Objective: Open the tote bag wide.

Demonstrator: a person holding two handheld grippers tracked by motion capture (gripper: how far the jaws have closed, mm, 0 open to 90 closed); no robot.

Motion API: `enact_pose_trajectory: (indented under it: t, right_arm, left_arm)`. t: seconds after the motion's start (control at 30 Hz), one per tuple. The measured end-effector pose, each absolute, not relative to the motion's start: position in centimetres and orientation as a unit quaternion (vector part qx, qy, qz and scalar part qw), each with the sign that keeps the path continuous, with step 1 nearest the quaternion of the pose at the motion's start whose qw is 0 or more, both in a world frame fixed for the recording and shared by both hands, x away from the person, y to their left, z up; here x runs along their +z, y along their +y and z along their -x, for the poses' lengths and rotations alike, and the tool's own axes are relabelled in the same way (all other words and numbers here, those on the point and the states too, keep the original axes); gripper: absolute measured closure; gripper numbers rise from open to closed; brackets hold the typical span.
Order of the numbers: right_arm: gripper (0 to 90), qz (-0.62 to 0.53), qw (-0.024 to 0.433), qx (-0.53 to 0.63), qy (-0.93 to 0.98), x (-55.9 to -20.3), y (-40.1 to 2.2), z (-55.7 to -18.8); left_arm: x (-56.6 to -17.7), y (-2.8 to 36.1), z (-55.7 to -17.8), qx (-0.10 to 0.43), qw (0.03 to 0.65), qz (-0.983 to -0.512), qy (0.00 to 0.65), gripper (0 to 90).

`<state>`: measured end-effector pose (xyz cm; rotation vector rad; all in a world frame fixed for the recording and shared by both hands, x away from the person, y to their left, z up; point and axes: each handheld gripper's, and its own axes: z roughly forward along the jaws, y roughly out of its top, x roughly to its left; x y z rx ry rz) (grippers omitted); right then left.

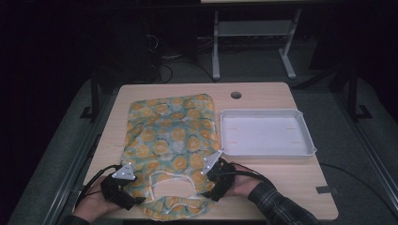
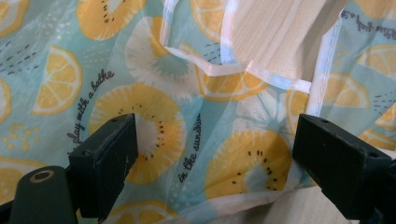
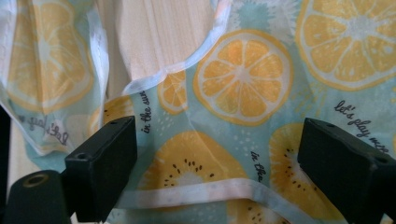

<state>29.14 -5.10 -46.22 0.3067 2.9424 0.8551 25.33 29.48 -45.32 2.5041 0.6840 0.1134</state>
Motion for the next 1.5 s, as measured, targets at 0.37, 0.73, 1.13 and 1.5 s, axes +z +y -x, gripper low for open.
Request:
enact_pose_trajectory:
  t: [0.37, 0.73, 1.13, 1.5]
  right_arm:
    - [19.2, -0.104, 0.034, 0.285, 0.952, -46.1, -5.4, -29.0]
    - [60.7, -0.12, 0.035, 0.305, 0.944, -45.8, -5.9, -29.2]
    - [88.2, -0.119, 0.035, 0.313, 0.942, -45.8, -5.9, -29.3]
    - [88.5, -0.122, 0.034, 0.314, 0.941, -45.5, -6.3, -29.3]
  left_arm:
    - [-45.0, 29.3, -24.8, 0.057, 0.257, -0.937, 0.23, 28.7]
    - [-44.7, 29.7, -25.3, 0.06, 0.266, -0.932, 0.238, 67.5]
    - [-44.7, 30.0, -26.0, 0.043, 0.274, -0.93, 0.24, 88.6]
    - [-44.2, 30.4, -25.5, 0.013, 0.307, -0.918, 0.249, 89.1]
